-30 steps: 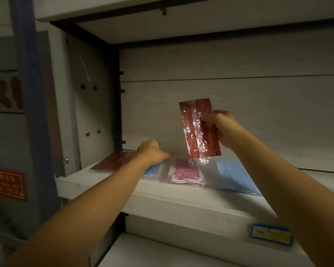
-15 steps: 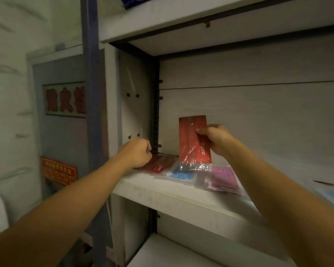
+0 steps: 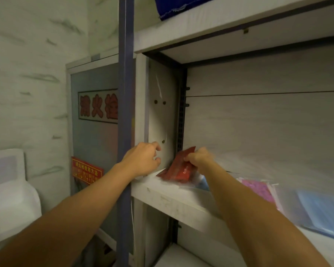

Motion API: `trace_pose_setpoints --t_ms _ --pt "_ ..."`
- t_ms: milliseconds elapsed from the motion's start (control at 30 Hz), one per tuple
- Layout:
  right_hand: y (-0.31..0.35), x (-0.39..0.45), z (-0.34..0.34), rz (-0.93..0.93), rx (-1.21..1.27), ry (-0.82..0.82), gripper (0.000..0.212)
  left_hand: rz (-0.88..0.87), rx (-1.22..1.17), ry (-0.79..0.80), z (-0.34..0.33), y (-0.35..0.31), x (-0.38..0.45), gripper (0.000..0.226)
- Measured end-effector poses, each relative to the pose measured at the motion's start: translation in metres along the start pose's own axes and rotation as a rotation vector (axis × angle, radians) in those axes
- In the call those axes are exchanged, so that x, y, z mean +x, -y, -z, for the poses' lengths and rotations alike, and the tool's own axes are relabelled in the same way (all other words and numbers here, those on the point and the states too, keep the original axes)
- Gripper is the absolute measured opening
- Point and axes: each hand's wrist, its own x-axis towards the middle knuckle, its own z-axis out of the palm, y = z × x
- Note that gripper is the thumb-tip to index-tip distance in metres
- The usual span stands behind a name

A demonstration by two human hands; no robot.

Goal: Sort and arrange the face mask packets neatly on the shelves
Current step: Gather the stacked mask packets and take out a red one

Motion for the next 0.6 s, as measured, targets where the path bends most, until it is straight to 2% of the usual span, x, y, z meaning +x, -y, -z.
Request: trace_pose_setpoints --t_ms 100,267,367,500,600 --pt "-0.004 0.001 -0.008 0.040 -0.295 -0.026 0.028 0.010 -0.039 0.001 -0.002 0.005 -0.002 0.045" --pt "-0.006 -0.015 -0.005 0.064 -0.792 -0.086 0.046 0.006 -0.051 0.031 -0.010 0.009 -0.005 0.041" --pt "-0.006 -0.015 0.001 0.104 -0.858 -0.083 0.045 0.000 -0.069 0.042 -0.014 0.008 -0.002 0.035" --pt "-0.001 -0.020 0.020 0.195 -0.944 0.015 0.031 -0.029 -0.153 0.036 -0.020 -0.005 0.006 0.024" --pt "-0.004 -0.025 0.041 0.219 -0.984 0.066 0.037 -0.069 -0.222 0.068 -0.031 -0.025 0.008 0.020"
